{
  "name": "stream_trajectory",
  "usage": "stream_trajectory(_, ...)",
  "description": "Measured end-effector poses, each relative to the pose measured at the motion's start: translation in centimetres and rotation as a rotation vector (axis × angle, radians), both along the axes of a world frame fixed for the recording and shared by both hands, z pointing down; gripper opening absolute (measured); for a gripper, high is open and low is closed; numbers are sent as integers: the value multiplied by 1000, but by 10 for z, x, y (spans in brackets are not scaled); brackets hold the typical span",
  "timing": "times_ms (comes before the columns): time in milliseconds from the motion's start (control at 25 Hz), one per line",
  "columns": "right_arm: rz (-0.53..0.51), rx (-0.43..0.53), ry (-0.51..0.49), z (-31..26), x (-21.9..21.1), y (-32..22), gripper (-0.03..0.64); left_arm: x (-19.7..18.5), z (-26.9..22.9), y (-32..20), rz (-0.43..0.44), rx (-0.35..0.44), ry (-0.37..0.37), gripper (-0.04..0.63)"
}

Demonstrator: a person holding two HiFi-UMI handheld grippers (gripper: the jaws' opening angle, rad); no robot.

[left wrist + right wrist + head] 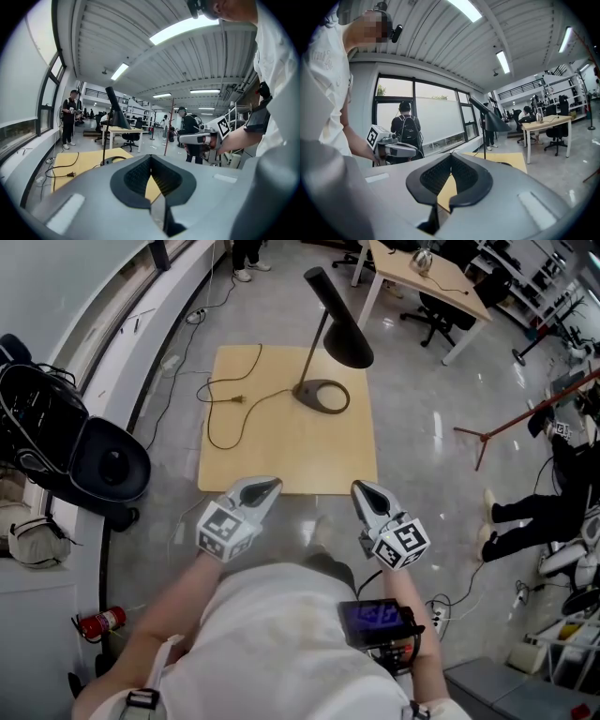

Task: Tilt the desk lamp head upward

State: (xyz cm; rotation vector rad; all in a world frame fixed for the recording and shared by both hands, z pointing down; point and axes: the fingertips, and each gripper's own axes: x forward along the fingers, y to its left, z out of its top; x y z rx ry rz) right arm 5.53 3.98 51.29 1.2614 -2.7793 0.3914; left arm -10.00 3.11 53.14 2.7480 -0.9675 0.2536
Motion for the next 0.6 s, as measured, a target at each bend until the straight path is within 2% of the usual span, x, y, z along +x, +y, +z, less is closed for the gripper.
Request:
stream_trajectory(240, -41, 0, -30, 7, 7, -37, 12, 8, -2, -27, -46, -8, -17, 2)
stream_trajectory(600, -111, -23, -23, 16, 24, -99, 12, 20, 0, -79, -116, -37, -32, 2)
